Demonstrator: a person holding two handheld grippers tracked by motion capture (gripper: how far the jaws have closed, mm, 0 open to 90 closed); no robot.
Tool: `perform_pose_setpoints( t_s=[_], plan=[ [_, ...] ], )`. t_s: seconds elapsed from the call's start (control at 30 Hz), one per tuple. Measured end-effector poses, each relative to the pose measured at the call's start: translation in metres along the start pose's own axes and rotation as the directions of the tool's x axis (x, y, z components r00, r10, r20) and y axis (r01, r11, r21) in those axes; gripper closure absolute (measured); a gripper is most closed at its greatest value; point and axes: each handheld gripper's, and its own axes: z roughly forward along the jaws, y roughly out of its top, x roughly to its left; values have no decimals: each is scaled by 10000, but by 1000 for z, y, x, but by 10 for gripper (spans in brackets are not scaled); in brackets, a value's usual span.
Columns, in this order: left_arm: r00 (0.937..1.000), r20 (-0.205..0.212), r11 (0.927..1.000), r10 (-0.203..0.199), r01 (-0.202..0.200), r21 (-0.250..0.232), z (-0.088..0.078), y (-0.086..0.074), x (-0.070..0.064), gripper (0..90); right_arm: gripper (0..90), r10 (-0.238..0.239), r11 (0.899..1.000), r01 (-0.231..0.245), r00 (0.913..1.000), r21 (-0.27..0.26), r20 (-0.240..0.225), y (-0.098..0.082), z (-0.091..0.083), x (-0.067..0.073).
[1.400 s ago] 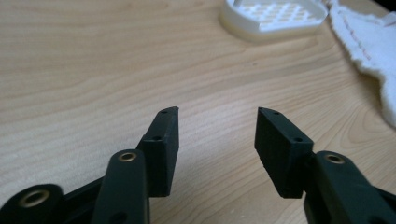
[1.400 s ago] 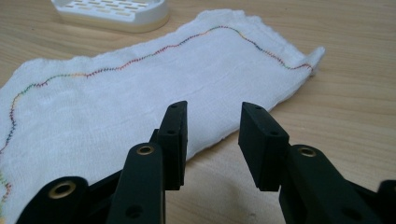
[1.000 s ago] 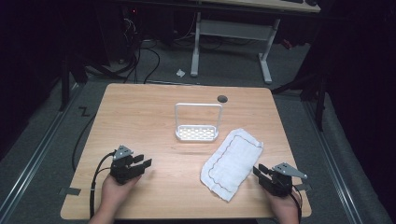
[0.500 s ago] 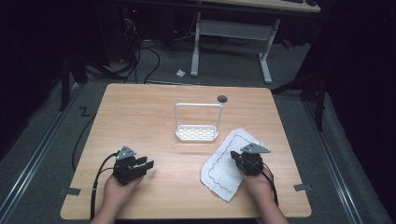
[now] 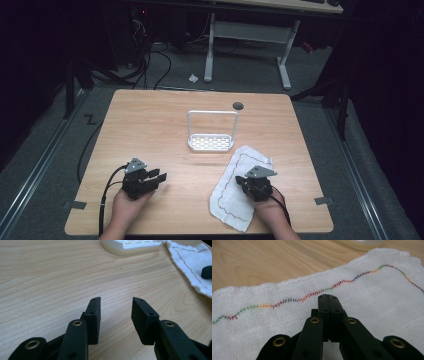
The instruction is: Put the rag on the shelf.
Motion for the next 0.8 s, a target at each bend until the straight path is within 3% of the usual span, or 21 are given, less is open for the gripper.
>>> perform_pose_setpoints(
  t_s=[0.03, 0.07, 0.1, 0.17, 0.2, 0.23, 0.27, 0.33, 0.37, 0.43, 0.47, 0.5, 0.53, 0.6, 0.63, 0.7, 0.8],
  plan=[
    [10000, 69, 10000, 21, -21, -13, 0, 0, -2, 600, 900, -377, 9993, 378, 9990, 48, -256, 0, -1, 11],
    [10000, 69, 10000, 21, -21, -13, 0, 0, -2, 601, 900, -377, 9993, 378, 9990, 48, -256, 0, -1, 11],
    [9998, 158, 10000, 80, -79, -16, 1, 0, -6, 603, 900, -682, 9976, 686, 9960, 48, -568, 1, 1, 23],
    [9997, 203, 9999, 139, -139, -20, 1, 0, -8, 604, 900, -860, 9962, 866, 9935, 41, -751, 3, 2, 29],
    [9995, 238, 9998, 215, -215, -3, 2, 1, -10, 604, 900, -1075, 9941, 1081, 9877, -5, -1139, 5, 5, 42],
    [9992, 294, 9996, 289, -290, 13, 3, 1, -13, 604, 900, -1075, 9941, 1081, 9877, -5, -1139, 5, 5, 42],
    [9983, 345, 9988, 475, -477, 59, 5, 1, -20, 605, 900, -1334, 9909, 1342, 9796, -43, -1500, 7, 7, 53],
    [9975, 239, 9977, 668, -669, 42, 6, 1, -23, 609, 899, -1595, 9871, 1596, 9764, -112, -1454, 8, 6, 57],
    [9956, 187, 9958, 916, -916, -12, 8, 1, -29, 612, 899, -1539, 9877, 1493, 9803, -454, -1241, 12, 1, 55],
    [9914, 492, 9926, 1210, -1206, -114, 15, 3, -44, 611, 899, -1331, 9896, 1258, 9848, -699, -1118, 14, -2, 49],
    [9895, 593, 9913, 1318, -1313, -124, 18, 3, -49, 611, 898, -1148, 9904, 1083, 9905, -859, -756, 16, -6, 40],
    [9844, 878, 9883, 1523, -1519, -119, 28, 6, -64, 612, 897, -848, 9928, 820, 9960, -877, -292, 14, -10, 25],
    [9793, 1053, 9849, 1728, -1733, -46, 35, 9, -72, 620, 897, -528, 9949, 510, 9984, -868, -182, 12, -12, 16],
    [9718, 1169, 9782, 2048, -2074, 106, 44, 12, -84, 675, 898, -139, 9966, 147, 9998, -810, 105, 6, -15, 1],
    [9718, 1169, 9782, 2048, -2074, 106, 44, 12, -84, 711, 898, -139, 9966, 147, 9998, -810, 105, 6, -15, 1],
    [9607, 1404, 9688, 2397, -2461, 298, 63, 18, -97, 732, 898, 201, 9977, -168, 9986, -658, 494, 0, -16, -13],
    [9562, 1523, 9642, 2499, -2601, 514, 75, 19, -104, 789, 898, 450, 9976, -419, 9975, -557, 550, -3, -14, -20]
  ],
)
